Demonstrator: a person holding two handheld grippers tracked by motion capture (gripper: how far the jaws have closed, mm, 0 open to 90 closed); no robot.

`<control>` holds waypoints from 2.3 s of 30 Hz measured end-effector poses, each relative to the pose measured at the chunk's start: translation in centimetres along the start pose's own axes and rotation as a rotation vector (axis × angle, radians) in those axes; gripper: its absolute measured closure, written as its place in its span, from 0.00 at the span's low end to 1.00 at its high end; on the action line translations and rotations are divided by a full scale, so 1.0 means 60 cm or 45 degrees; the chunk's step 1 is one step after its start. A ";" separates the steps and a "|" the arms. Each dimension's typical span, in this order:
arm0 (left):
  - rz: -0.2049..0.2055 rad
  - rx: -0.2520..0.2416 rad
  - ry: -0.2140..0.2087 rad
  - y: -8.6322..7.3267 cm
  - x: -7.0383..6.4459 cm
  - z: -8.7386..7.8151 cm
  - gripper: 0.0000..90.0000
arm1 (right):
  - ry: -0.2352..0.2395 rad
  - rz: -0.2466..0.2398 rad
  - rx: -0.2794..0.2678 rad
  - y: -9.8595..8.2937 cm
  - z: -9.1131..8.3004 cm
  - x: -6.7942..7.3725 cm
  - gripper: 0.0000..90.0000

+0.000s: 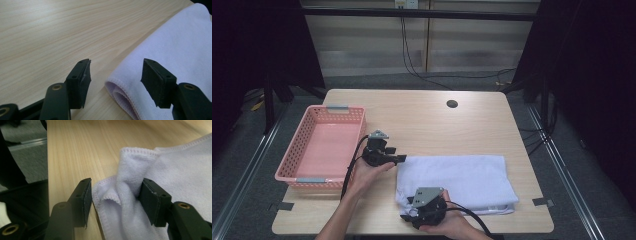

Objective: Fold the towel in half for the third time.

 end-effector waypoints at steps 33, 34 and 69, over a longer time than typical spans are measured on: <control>0.047 0.142 -0.204 -0.019 -0.016 0.035 0.89 | 0.074 0.261 -0.053 0.002 -0.018 -0.042 0.86; 0.018 0.123 -0.227 -0.013 -0.011 0.030 0.89 | 0.073 0.274 -0.062 0.004 -0.021 -0.042 0.86; -0.009 -0.195 -0.093 0.110 -0.027 -0.167 0.89 | 0.052 0.173 -0.471 0.210 -0.087 -0.071 0.88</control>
Point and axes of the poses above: each handheld gripper's, and its own axes: z roughly forward along the jaws, y roughly out of its top, x roughly to its left, the point moved 2 cm from there along z, roughly forward along the jaws, and after that the axes turned 6 degrees about -z, right-handed, at the moved point
